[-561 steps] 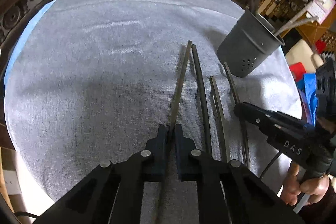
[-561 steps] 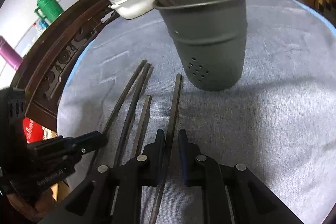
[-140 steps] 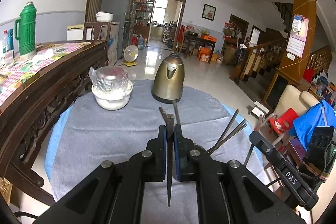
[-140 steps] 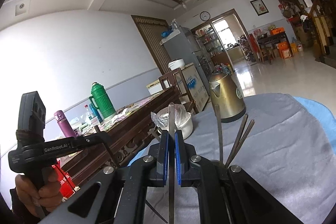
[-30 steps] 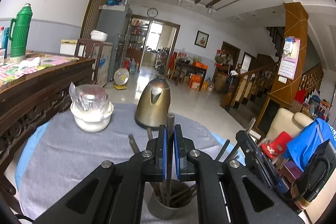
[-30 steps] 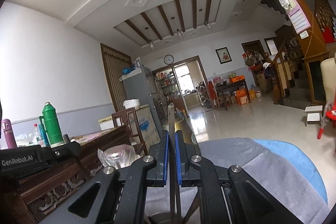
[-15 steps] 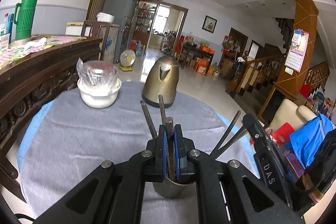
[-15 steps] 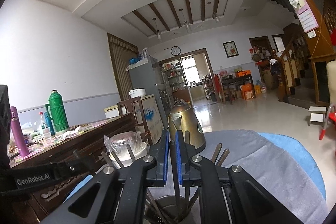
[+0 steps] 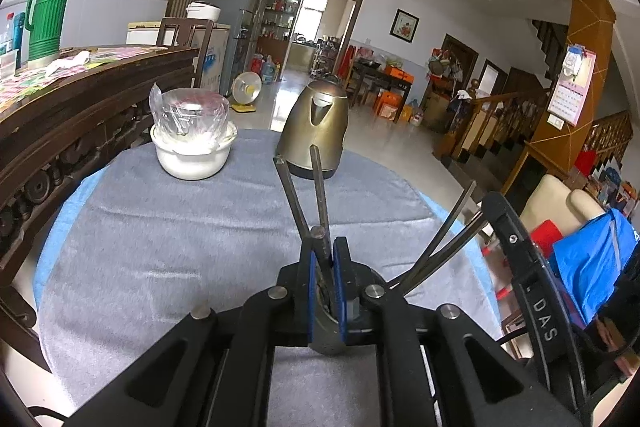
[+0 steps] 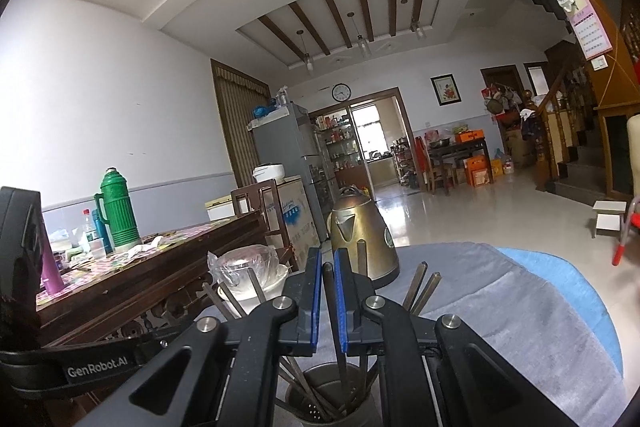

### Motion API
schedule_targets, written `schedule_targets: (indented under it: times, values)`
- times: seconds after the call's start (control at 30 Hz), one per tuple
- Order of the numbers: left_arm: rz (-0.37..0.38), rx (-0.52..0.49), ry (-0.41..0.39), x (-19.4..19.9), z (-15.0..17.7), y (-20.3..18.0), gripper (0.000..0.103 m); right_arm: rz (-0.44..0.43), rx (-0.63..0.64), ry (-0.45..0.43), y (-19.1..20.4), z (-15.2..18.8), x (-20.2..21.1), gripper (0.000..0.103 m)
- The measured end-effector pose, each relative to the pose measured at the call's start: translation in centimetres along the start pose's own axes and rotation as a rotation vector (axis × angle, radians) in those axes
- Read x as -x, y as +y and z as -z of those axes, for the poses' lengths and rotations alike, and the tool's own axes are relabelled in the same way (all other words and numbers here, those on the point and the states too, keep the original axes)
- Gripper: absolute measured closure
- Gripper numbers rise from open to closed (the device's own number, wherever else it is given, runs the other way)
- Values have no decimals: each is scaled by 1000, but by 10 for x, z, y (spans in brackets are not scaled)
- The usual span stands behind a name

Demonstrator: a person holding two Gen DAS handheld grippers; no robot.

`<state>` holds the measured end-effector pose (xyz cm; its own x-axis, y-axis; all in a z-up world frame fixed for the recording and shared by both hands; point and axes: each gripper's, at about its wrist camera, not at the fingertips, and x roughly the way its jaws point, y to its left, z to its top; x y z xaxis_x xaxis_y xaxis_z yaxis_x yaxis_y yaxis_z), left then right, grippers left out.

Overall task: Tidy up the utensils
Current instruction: 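Open the right tool and raise it away from the cup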

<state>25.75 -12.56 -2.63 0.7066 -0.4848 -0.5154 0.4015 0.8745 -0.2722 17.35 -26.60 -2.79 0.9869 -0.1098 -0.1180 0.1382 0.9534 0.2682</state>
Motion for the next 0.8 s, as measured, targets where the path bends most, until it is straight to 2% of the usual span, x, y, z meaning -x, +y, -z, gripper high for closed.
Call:
schedule_targets:
  times: [0.23, 0.3, 0.33, 0.4, 0.43, 0.47, 0.57, 0.63, 0.73, 0.8]
  values:
    - [-16, -10, 9, 1, 2, 1, 92, -6, -17, 27, -2, -2, 0, 94]
    - [-29, -17, 13, 1, 3, 0, 92, -12, -33, 45, -4, -2, -1, 90]
    - [-31, -17, 16, 1, 4, 0, 92, -13, -39, 51, -5, -2, -2, 84]
    - [-32, -14, 21, 1, 4, 2, 91, -18, -53, 59, -6, -1, -1, 68]
    - [-38, -13, 24, 1, 4, 3, 87, -20, -63, 51, -7, -1, 1, 48]
    - [-44, -13, 27, 2, 5, 3, 78, -20, -69, 31, -8, -1, 4, 37]
    - [-69, -8, 15, 6, 5, 6, 59, -13, -52, -8, -6, -4, 13, 37]
    - [-82, -10, 9, 9, 6, 8, 56, -10, -42, -24, -5, -6, 18, 37]
    - [-101, -9, 14, 12, 6, 10, 44, -6, -38, -38, -3, -9, 22, 37]
    - [-120, -12, 13, 15, 7, 11, 42, -1, -39, -40, -3, -10, 25, 37]
